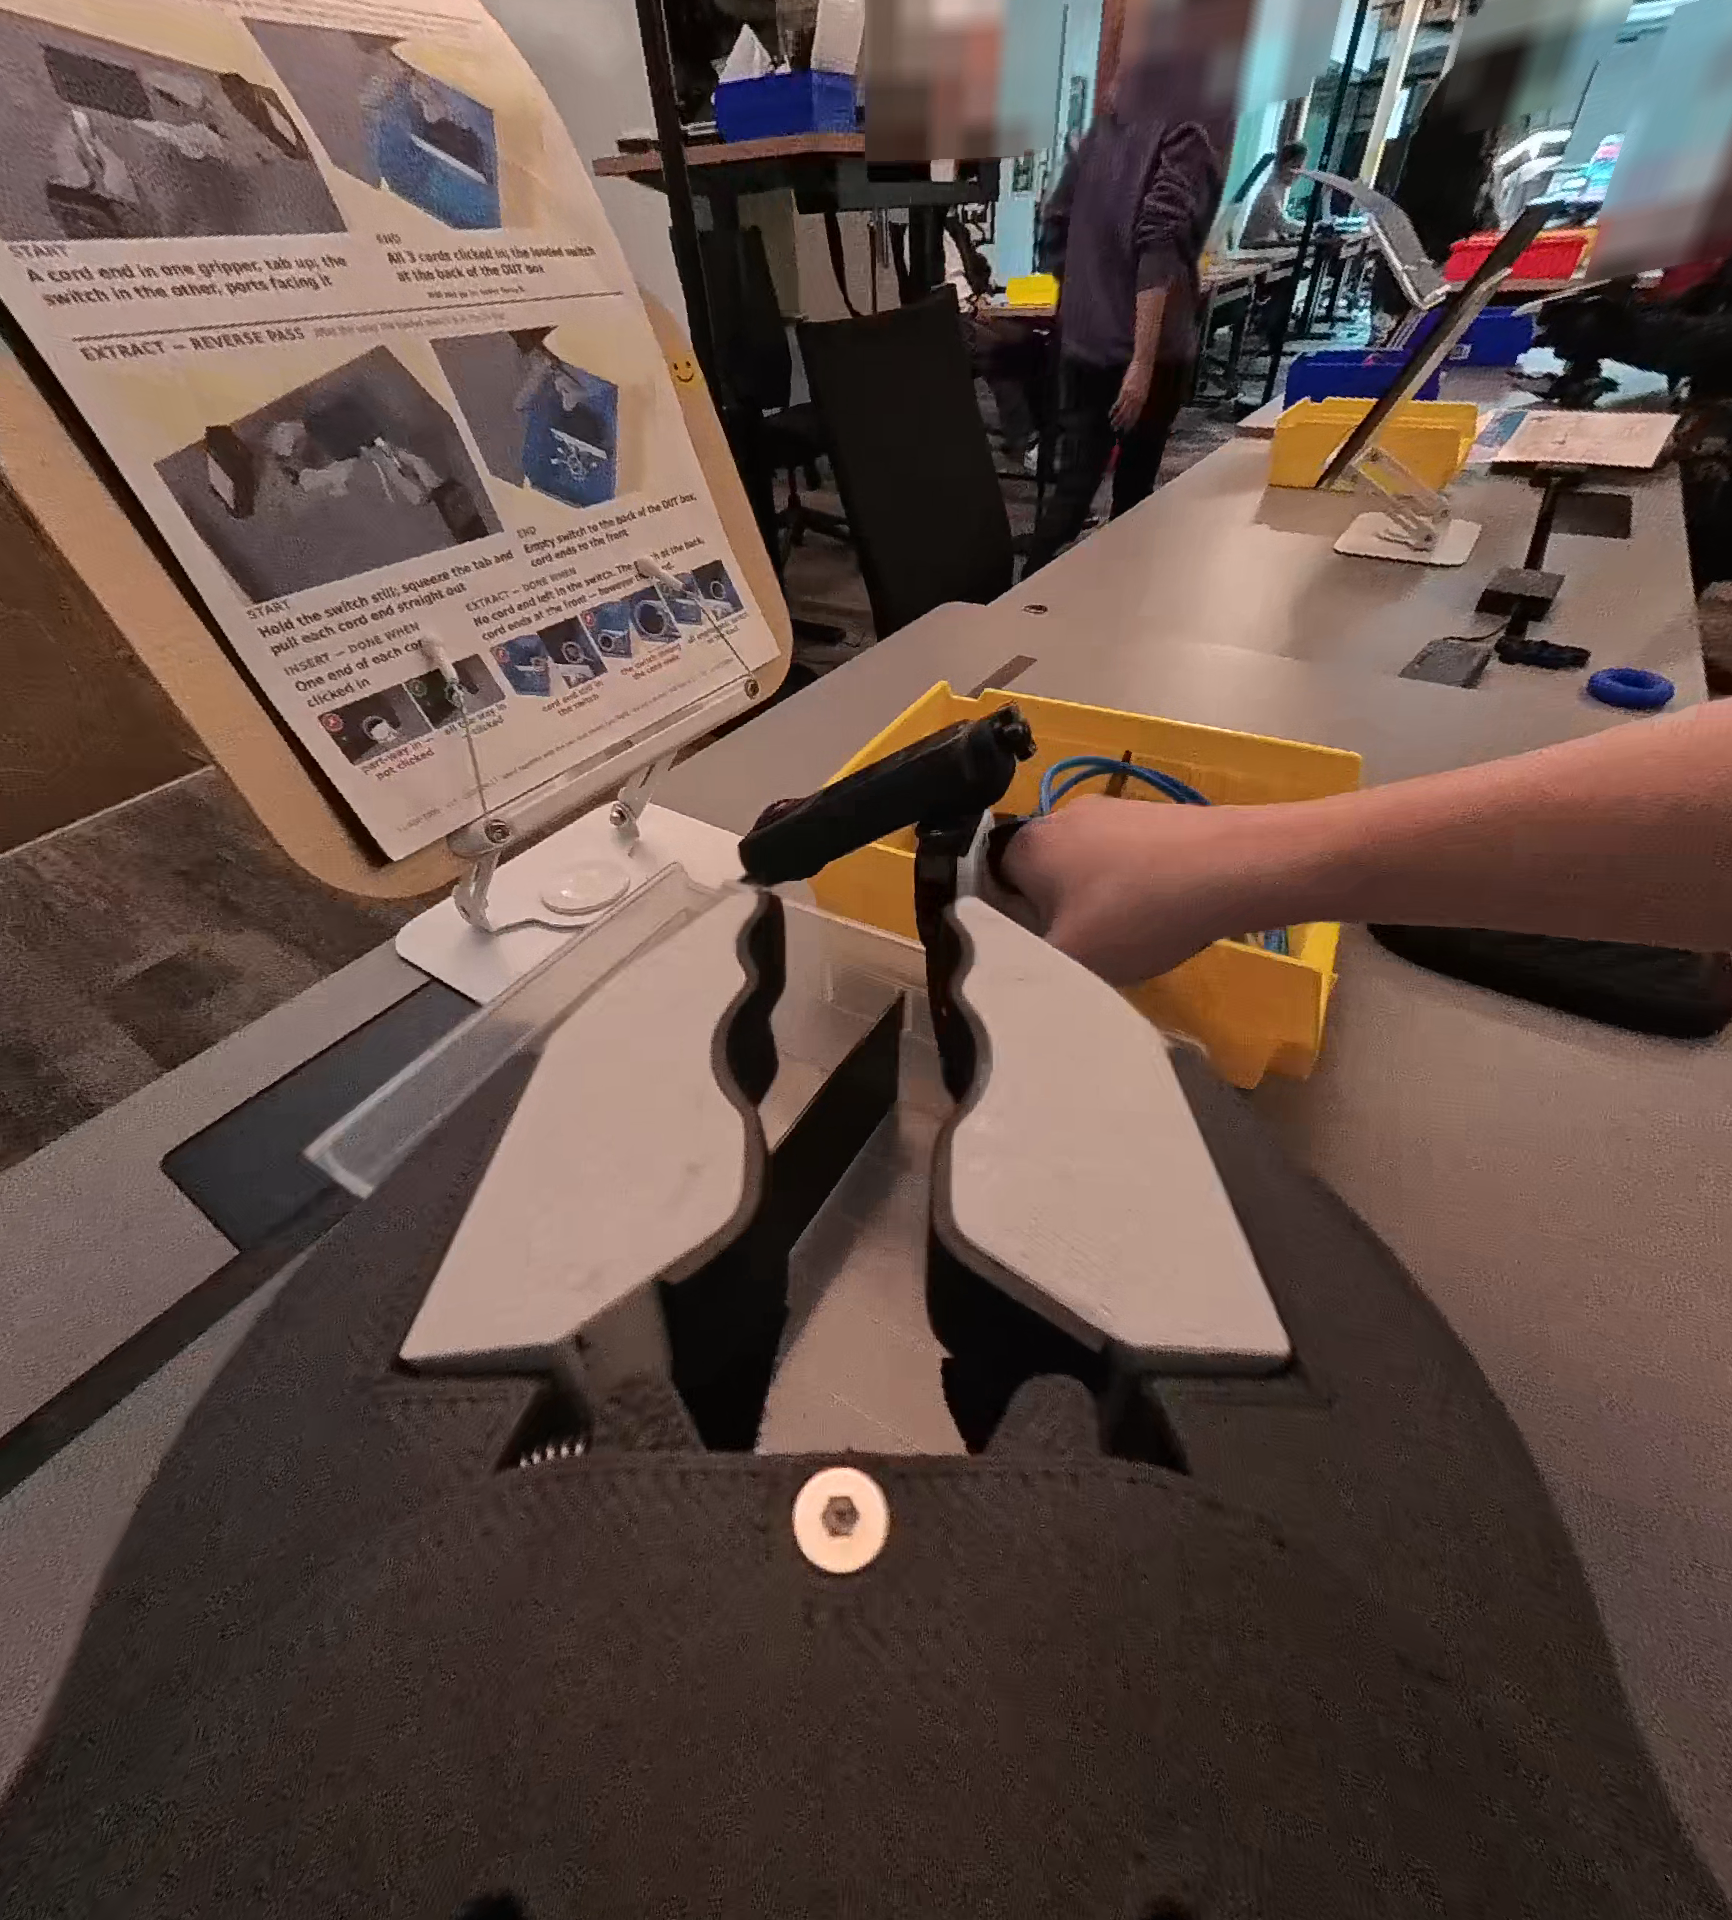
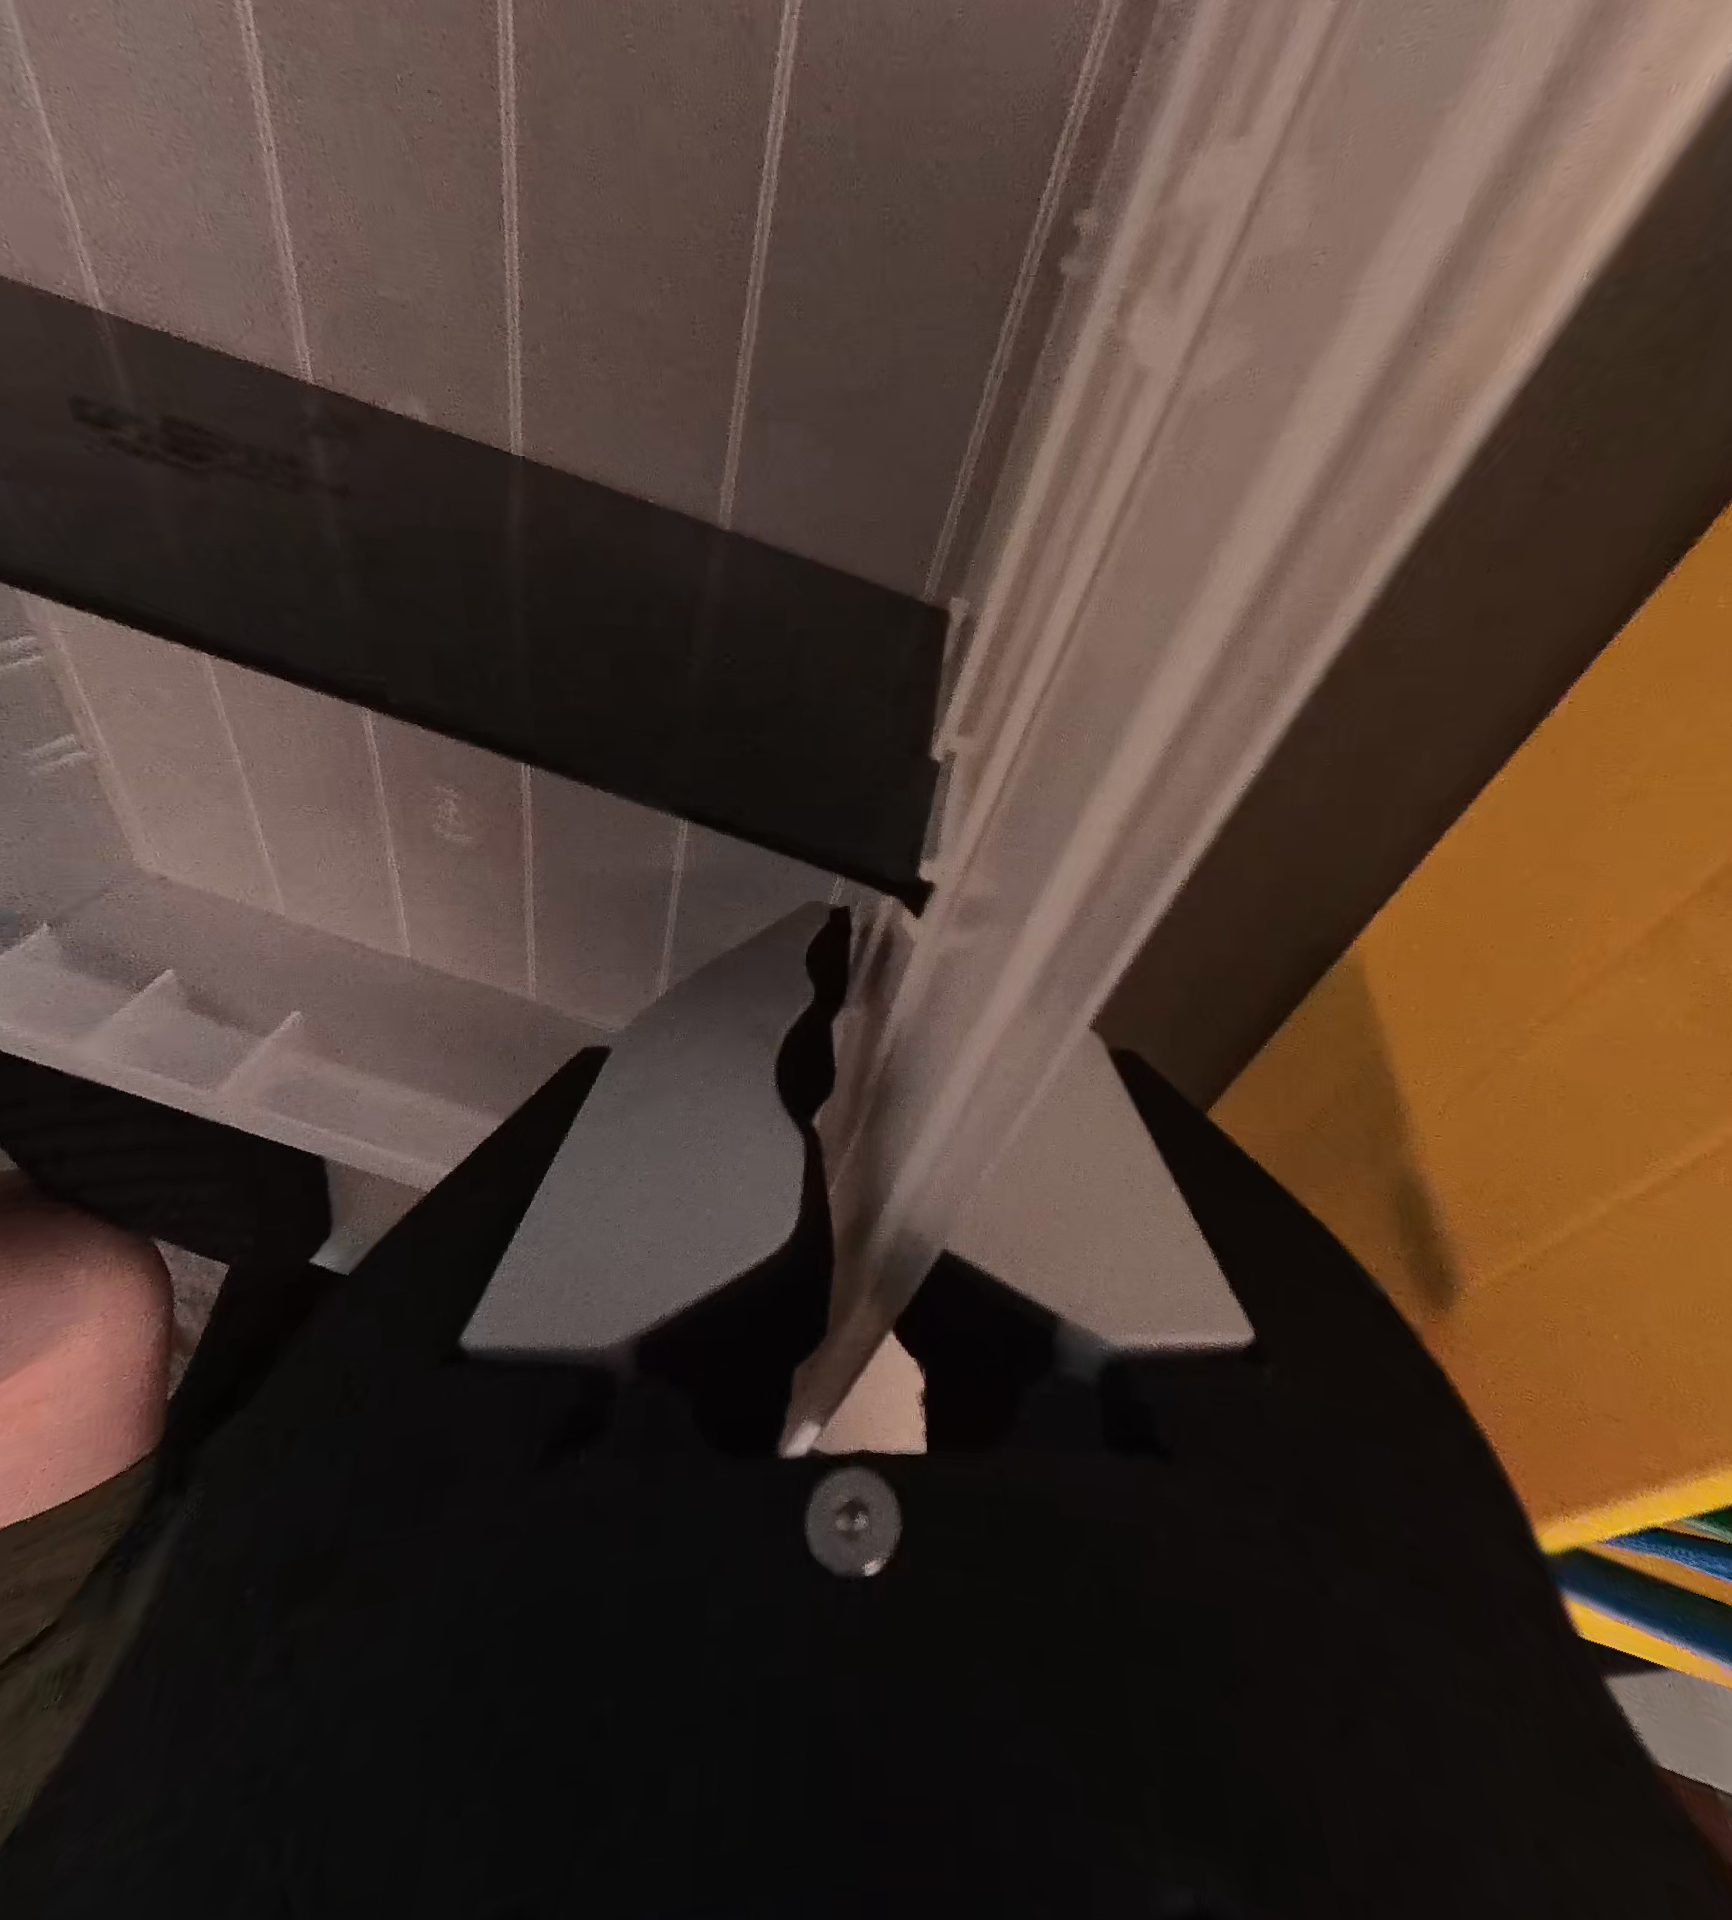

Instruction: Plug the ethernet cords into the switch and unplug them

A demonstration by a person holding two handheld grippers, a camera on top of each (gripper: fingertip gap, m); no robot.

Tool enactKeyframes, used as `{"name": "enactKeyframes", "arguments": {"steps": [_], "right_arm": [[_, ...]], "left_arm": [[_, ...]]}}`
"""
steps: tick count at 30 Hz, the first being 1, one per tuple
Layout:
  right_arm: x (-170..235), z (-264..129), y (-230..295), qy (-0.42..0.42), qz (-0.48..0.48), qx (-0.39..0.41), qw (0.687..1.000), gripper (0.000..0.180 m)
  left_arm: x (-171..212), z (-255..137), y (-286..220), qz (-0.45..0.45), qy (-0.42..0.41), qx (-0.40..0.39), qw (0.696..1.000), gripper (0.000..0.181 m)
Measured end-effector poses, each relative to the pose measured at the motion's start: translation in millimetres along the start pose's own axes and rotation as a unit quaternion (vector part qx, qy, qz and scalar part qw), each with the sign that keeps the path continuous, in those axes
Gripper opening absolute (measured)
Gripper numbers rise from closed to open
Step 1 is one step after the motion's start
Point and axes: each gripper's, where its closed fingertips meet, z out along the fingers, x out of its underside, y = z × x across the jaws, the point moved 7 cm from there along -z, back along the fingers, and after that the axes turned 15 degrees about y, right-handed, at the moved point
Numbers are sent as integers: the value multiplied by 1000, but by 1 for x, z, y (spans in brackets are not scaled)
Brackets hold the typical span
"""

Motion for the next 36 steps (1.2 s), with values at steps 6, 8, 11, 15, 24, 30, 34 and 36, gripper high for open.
{"name": "enactKeyframes", "arguments": {"steps": [6,8,11,15,24,30,34,36], "right_arm": [[6,-10,-6,22,-18,-14,999,3],[11,-21,-3,31,-25,-45,998,3],[21,-55,-4,18,-52,-73,996,3],[50,-120,-20,-19,-82,-109,991,3],[172,-218,-184,-133,-18,-102,986,4],[230,-181,-314,-145,87,-82,982,3],[250,-141,-375,-123,136,-90,979,3],[256,-124,-398,-115,142,-95,979,3]], "left_arm": [[-2,-19,-1,-34,-30,23,999,36],[-9,-39,1,-35,-47,-2,998,39],[-20,-76,0,-45,-77,-56,994,48],[-29,-106,-6,-73,-95,-85,989,59],[8,60,-55,-210,88,101,968,65],[26,197,-113,-241,195,128,942,74],[28,237,-133,-198,306,105,925,75],[29,247,-133,-169,350,75,918,73]]}}
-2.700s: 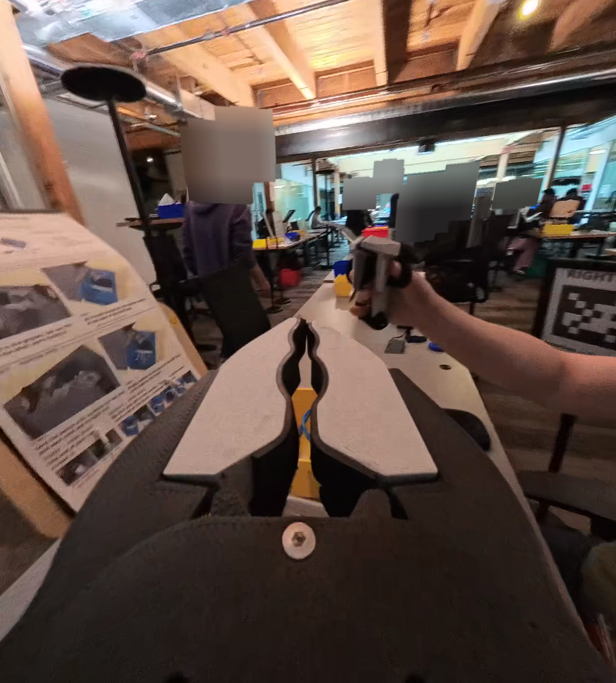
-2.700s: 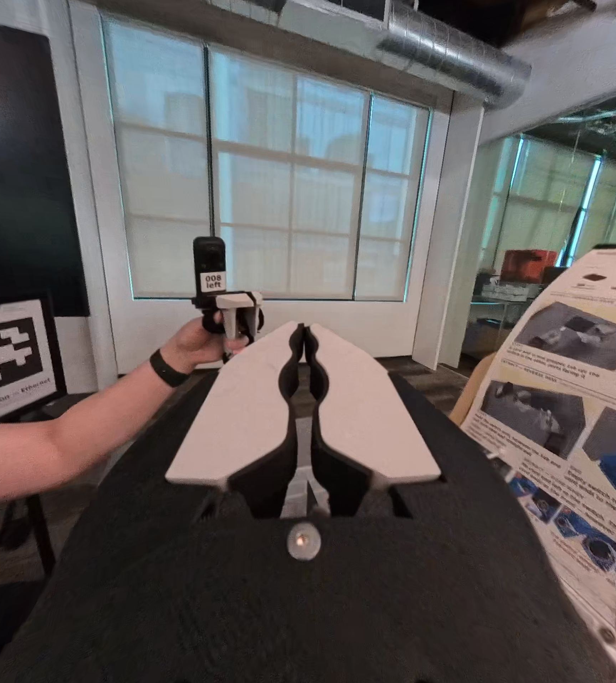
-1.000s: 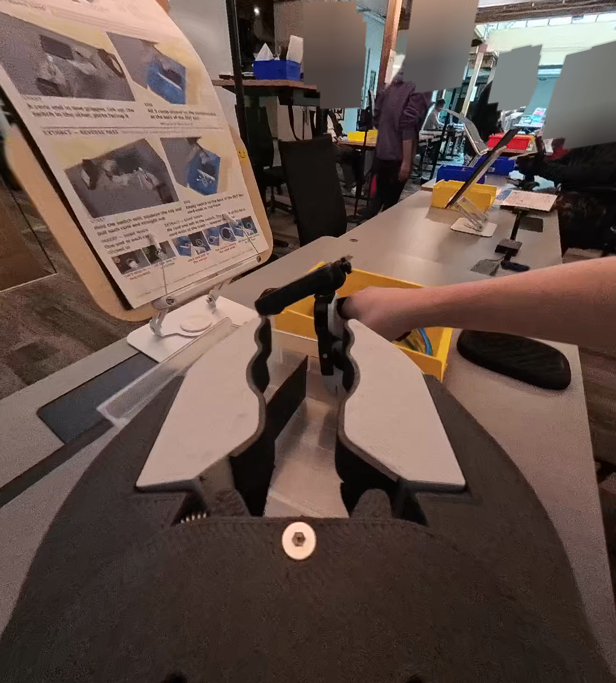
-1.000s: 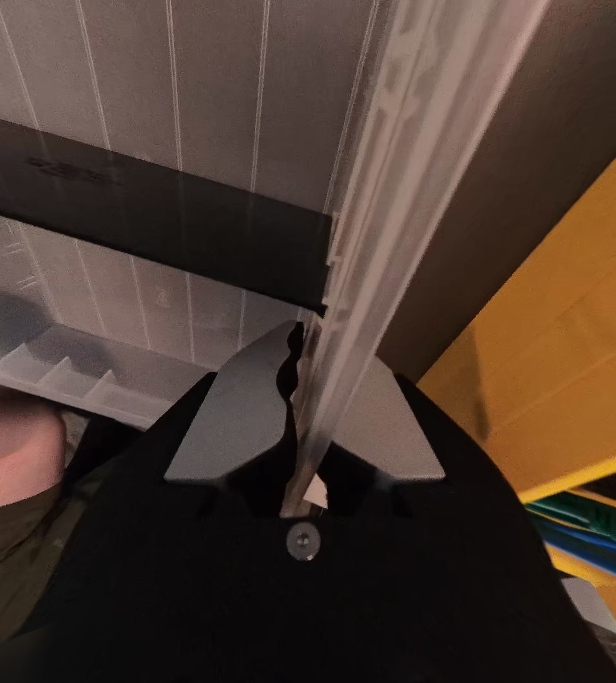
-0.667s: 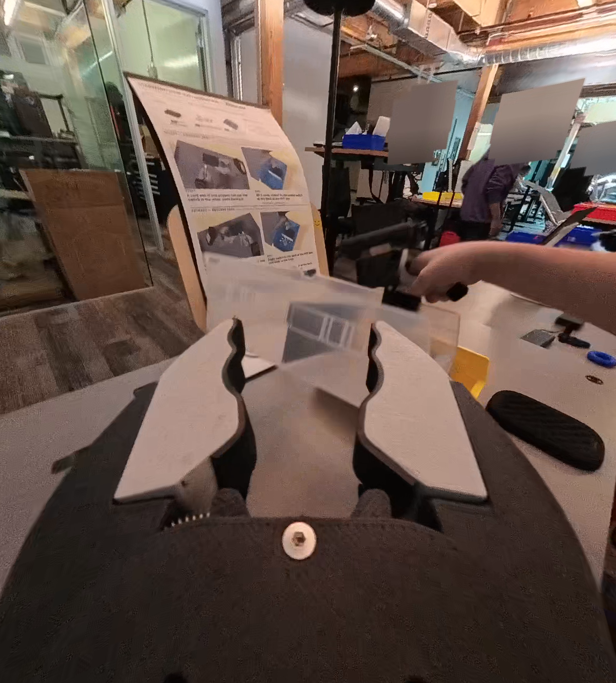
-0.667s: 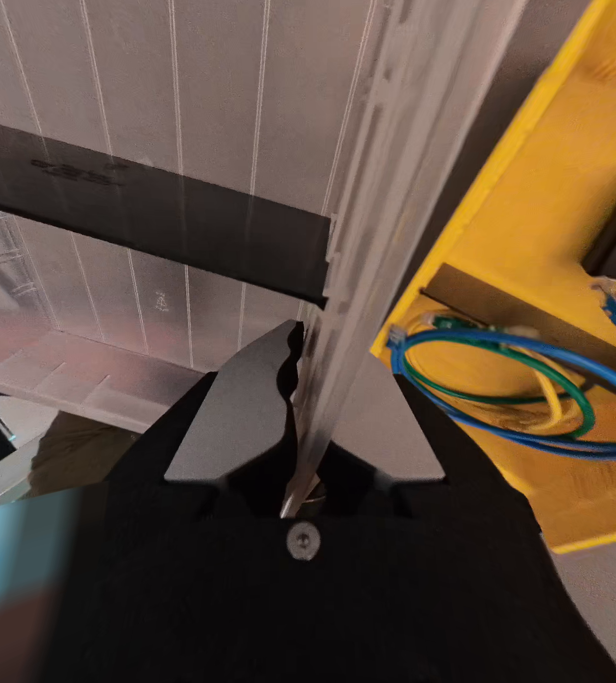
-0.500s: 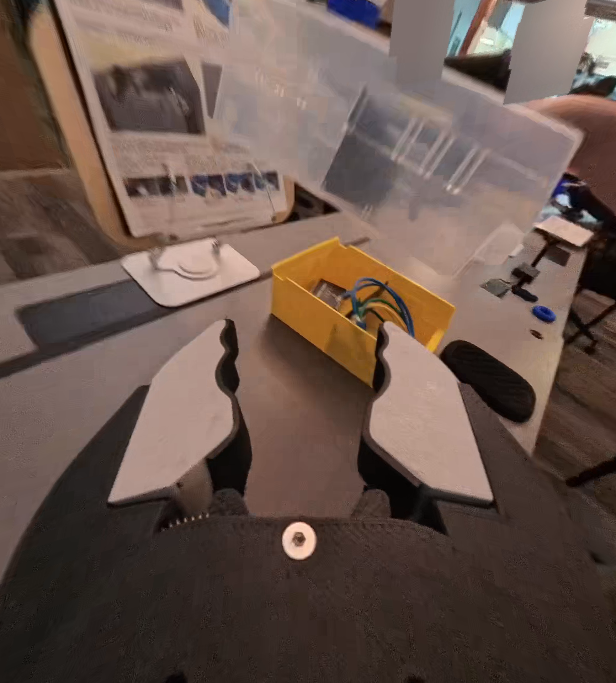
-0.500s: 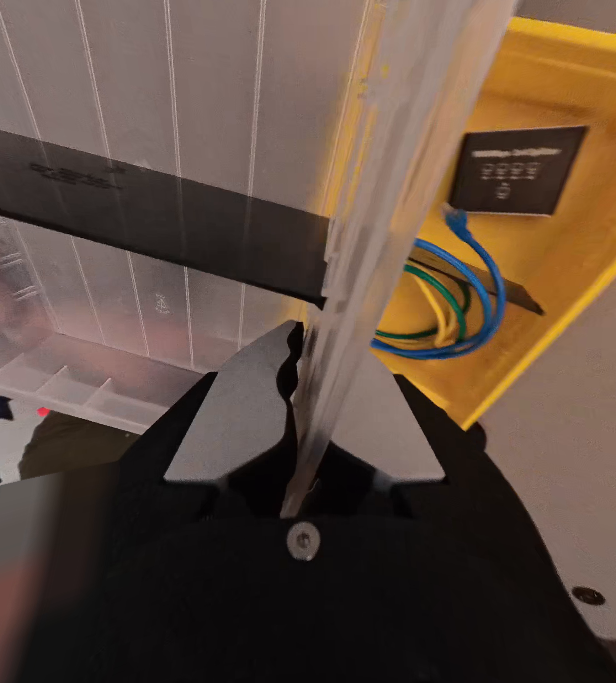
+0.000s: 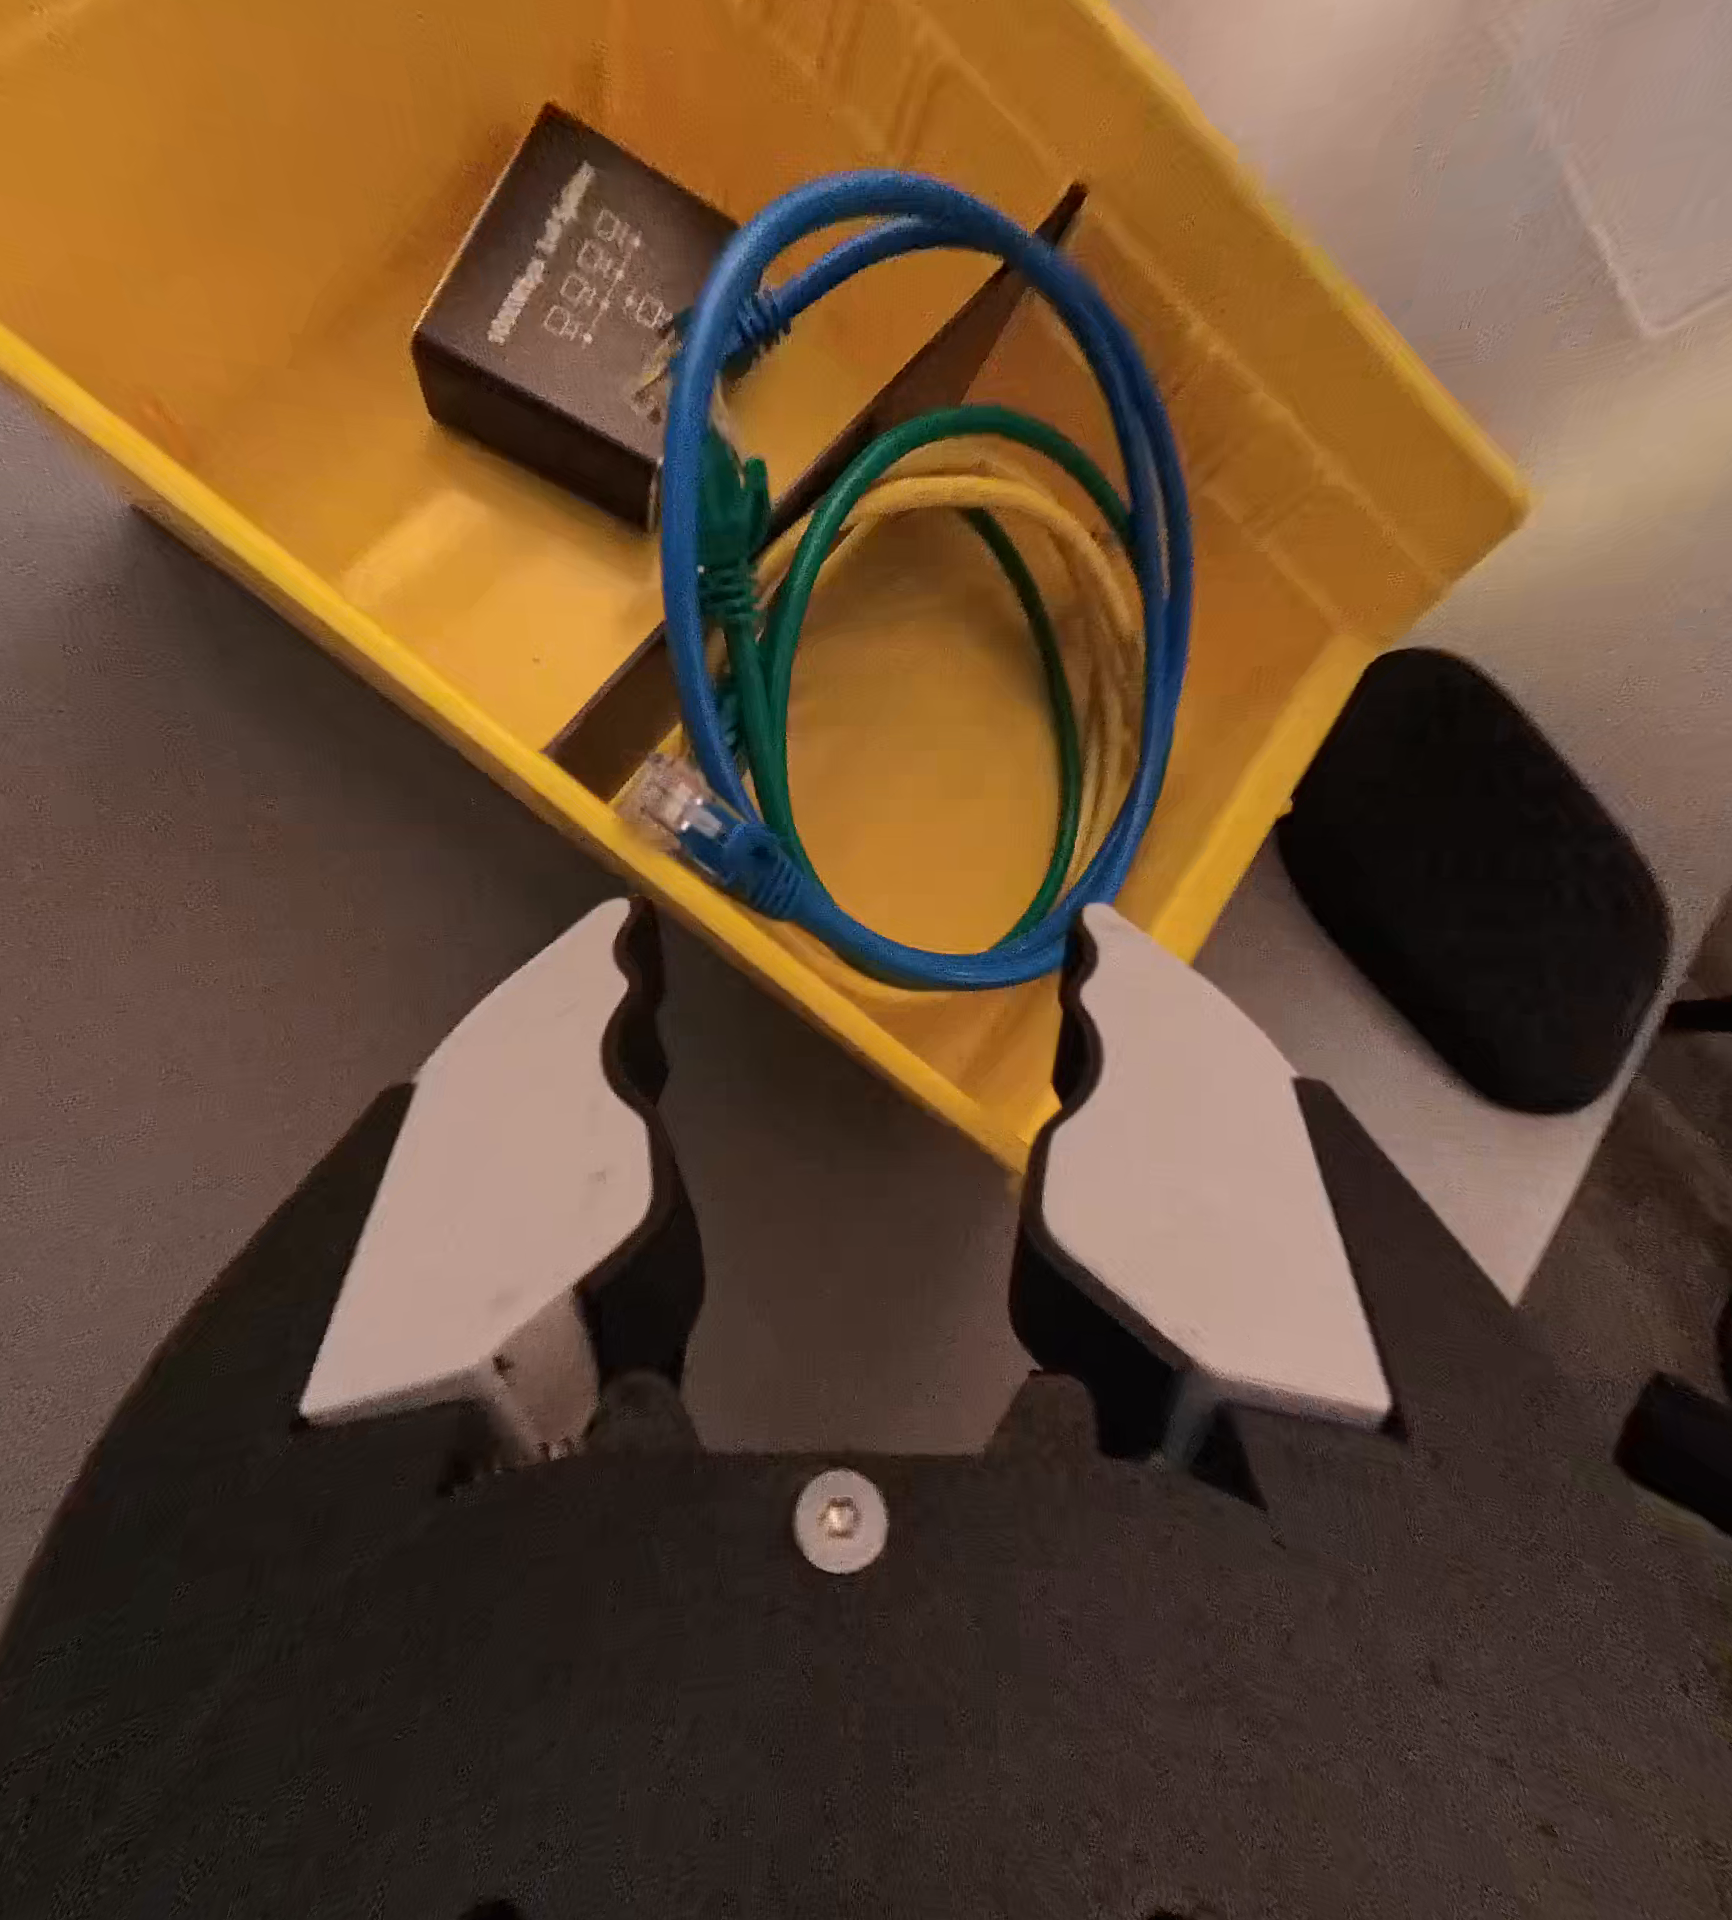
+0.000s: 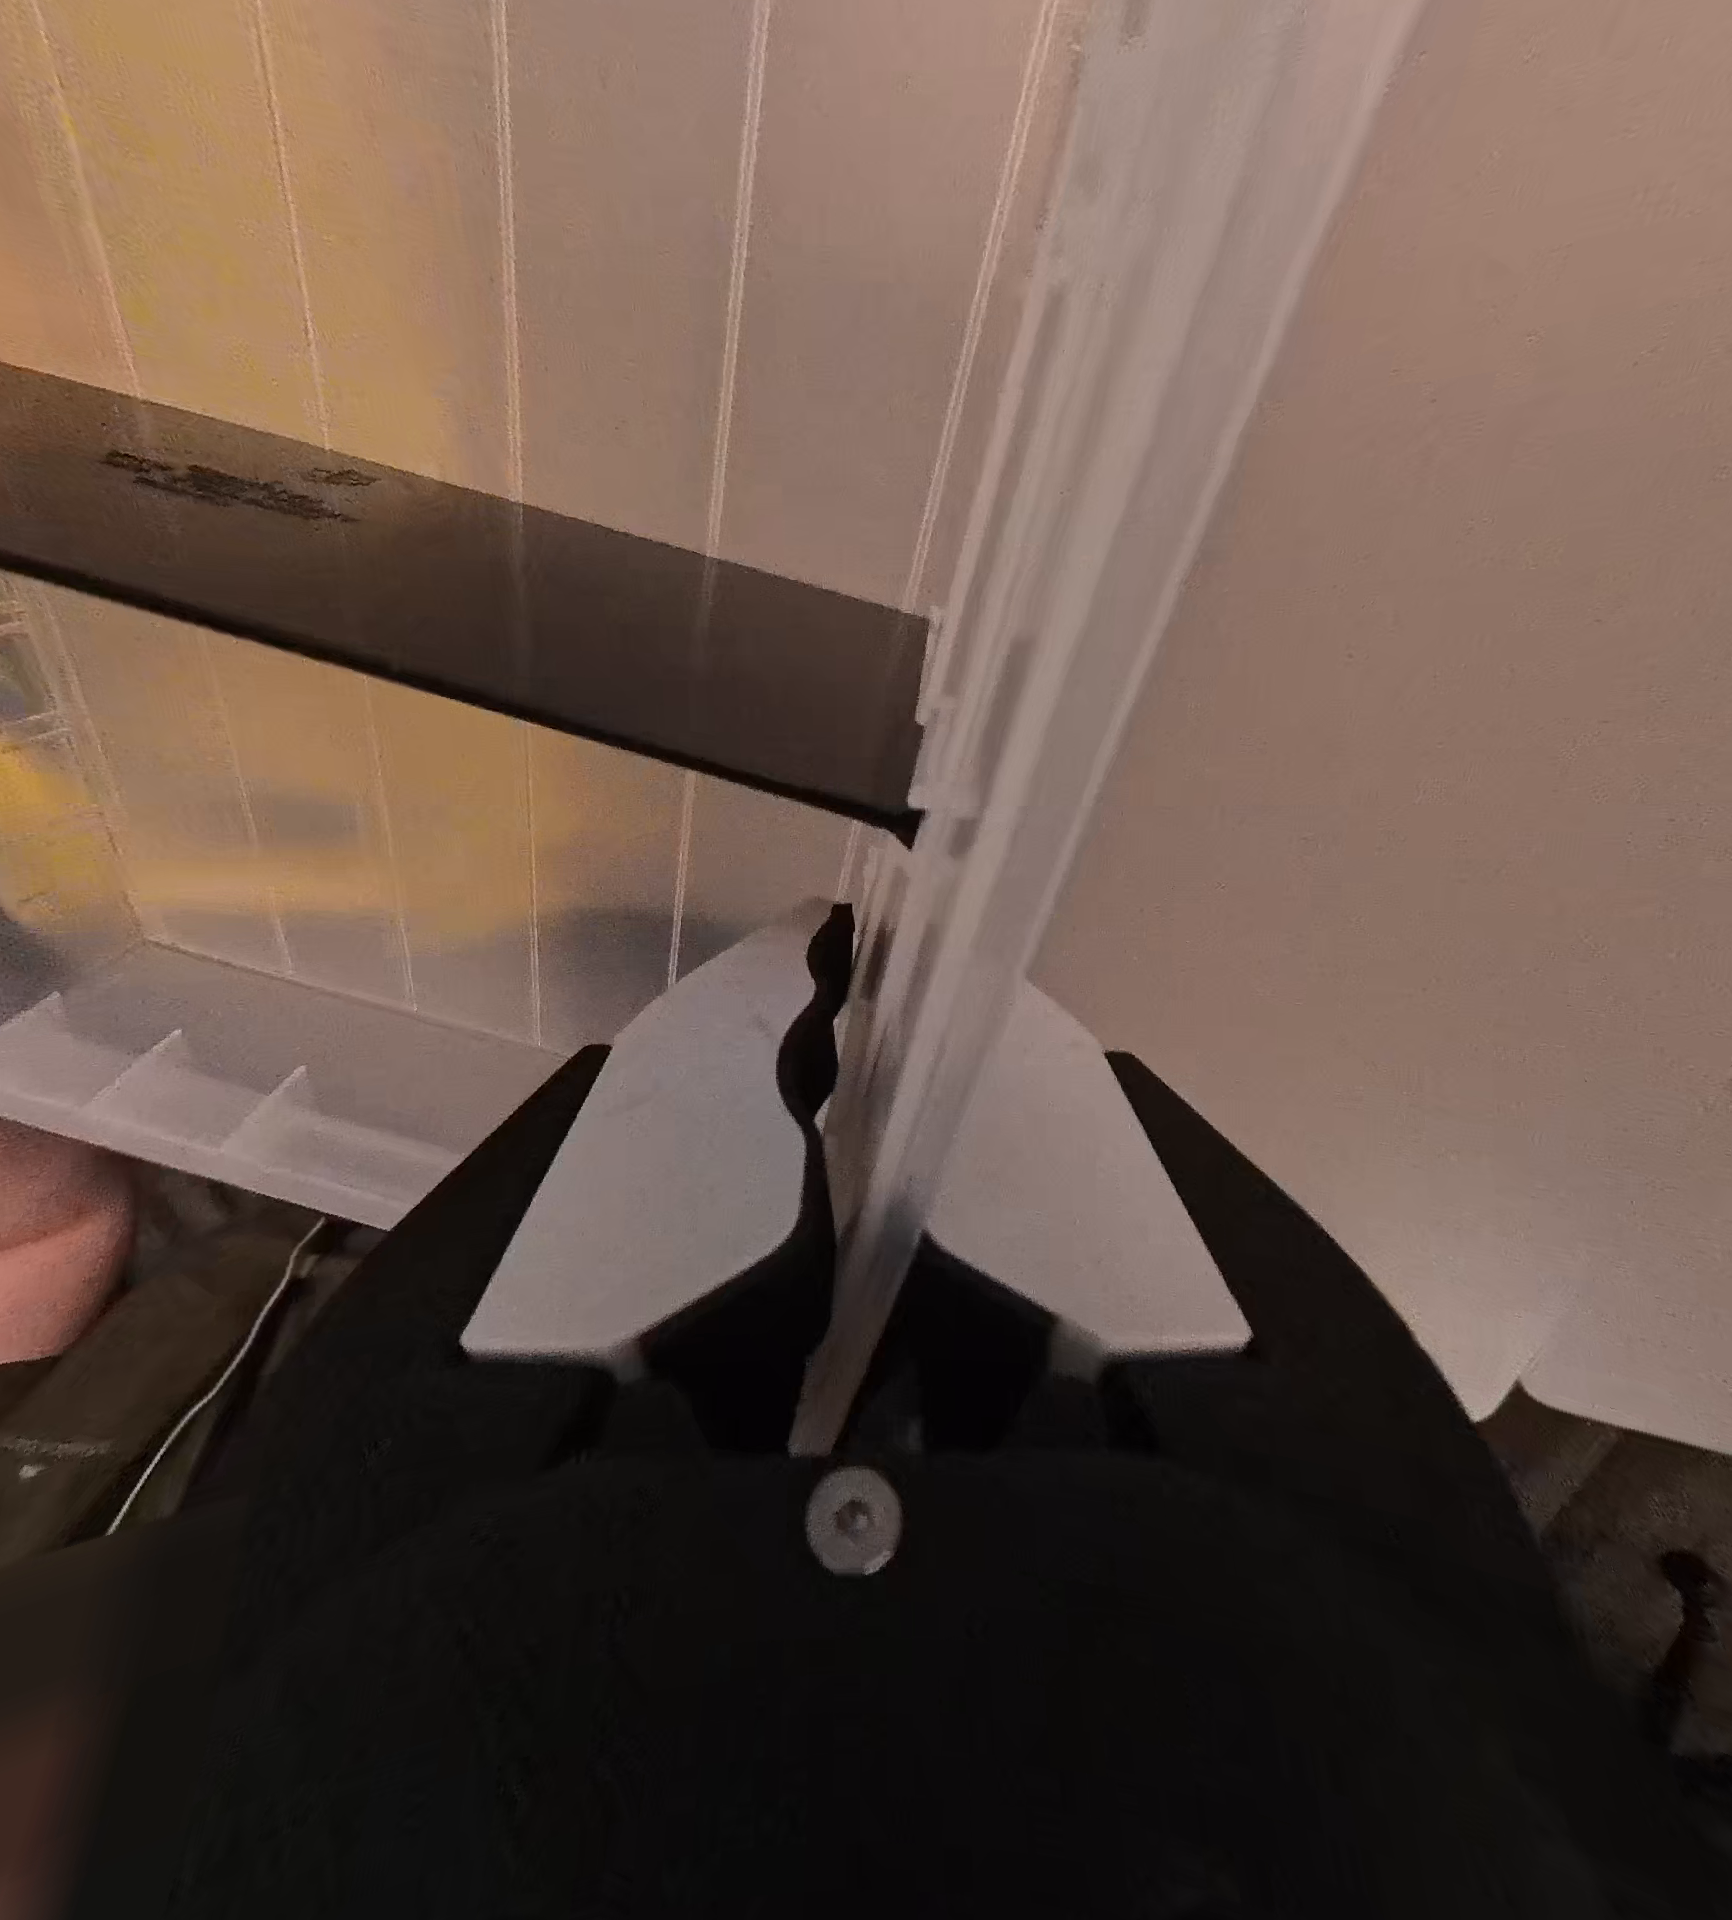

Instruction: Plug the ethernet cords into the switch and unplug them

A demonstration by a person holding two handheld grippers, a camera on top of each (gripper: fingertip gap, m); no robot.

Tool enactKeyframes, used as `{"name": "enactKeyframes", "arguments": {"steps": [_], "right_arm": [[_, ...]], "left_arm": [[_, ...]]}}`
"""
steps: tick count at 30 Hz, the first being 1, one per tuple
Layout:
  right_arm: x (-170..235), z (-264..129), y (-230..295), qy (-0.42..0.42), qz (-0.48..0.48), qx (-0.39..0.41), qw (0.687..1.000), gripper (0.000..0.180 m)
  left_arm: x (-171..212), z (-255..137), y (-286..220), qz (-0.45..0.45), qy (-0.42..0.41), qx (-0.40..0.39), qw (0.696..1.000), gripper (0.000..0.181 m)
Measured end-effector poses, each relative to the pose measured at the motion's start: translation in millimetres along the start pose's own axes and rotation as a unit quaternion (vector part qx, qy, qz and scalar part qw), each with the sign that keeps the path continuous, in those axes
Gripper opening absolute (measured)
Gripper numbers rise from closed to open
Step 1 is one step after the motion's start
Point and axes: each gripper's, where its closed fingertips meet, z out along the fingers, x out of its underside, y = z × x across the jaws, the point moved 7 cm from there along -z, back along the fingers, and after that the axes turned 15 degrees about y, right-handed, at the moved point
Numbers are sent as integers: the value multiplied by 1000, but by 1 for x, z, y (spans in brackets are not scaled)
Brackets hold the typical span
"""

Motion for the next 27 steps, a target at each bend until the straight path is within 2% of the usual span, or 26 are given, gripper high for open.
{"name": "enactKeyframes", "arguments": {"steps": [3,6,7,8,12,14,18,21,27], "right_arm": [[1,13,-31,7,10,4,1000,3],[1,24,-52,16,21,16,1000,3],[1,28,-57,19,24,18,999,3],[0,32,-62,23,26,21,999,3],[-4,49,-71,34,23,37,998,3],[-5,56,-72,39,18,48,998,3],[-7,69,-68,43,5,60,997,3],[-10,79,-60,43,-5,65,997,3],[-22,102,-36,44,-32,90,994,3]], "left_arm": [[-2,12,8,12,77,-71,994,69],[-3,12,15,7,132,-76,988,54],[-3,12,18,9,146,-77,986,59],[-3,13,20,9,160,-67,985,58],[-6,16,24,-24,232,18,972,34],[-8,13,31,-33,255,20,966,22],[-1,-11,76,-51,248,-66,965,9],[16,-34,123,-112,204,-70,970,5],[93,-96,204,-206,162,-123,957,5]]}}
